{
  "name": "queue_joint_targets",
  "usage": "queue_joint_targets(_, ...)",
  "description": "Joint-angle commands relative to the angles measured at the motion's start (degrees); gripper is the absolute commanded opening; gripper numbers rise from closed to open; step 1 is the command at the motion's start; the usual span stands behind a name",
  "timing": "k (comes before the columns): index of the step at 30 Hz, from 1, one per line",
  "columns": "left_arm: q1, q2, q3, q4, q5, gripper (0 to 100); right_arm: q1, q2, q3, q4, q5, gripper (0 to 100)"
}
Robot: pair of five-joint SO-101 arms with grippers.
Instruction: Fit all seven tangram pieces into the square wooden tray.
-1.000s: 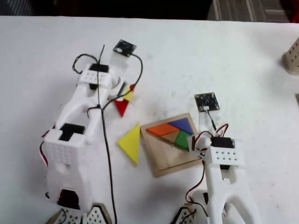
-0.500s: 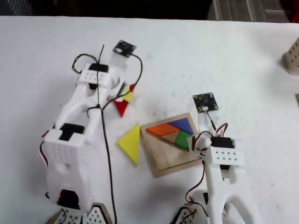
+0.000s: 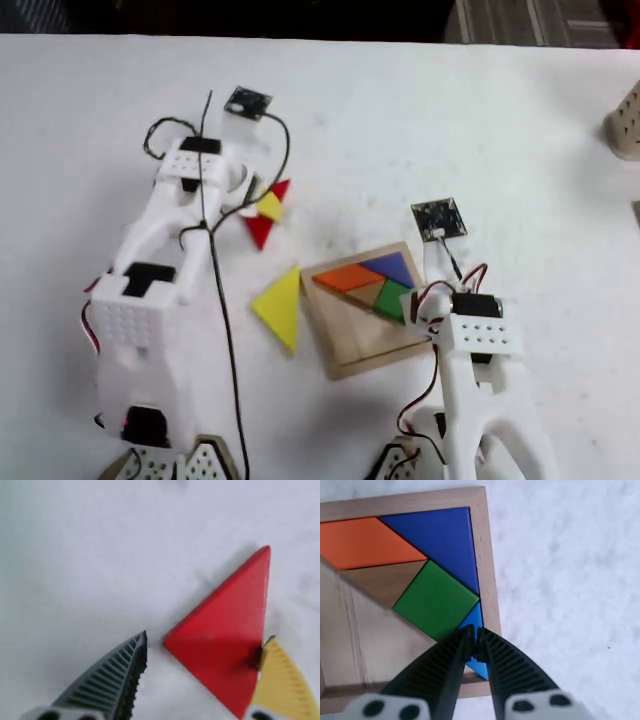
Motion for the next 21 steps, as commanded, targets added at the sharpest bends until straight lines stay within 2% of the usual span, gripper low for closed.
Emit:
queue_joint_targets(1,0.92,1.71,-2.81,-1.05,6.33,35,-0.48,-1.89,-0.26,-0.75,0.97,1.8)
queue_joint_targets(4,0.92,2.33,-3.96,-0.62,8.44,35,-0.48,-1.89,-0.26,-0.84,0.97,1.8)
queue_joint_targets(13,2.42,3.12,-4.22,-1.05,7.82,35,-0.48,-1.89,-0.26,-1.8,0.7,1.8)
queue_joint_targets(17,2.77,3.12,-4.04,-0.62,3.25,35,-0.31,-1.89,-0.26,-1.89,0.62,1.8)
queue_joint_targets(21,3.3,3.12,-4.04,-0.09,0.79,27,-0.13,-1.89,-0.26,-1.89,0.62,1.7)
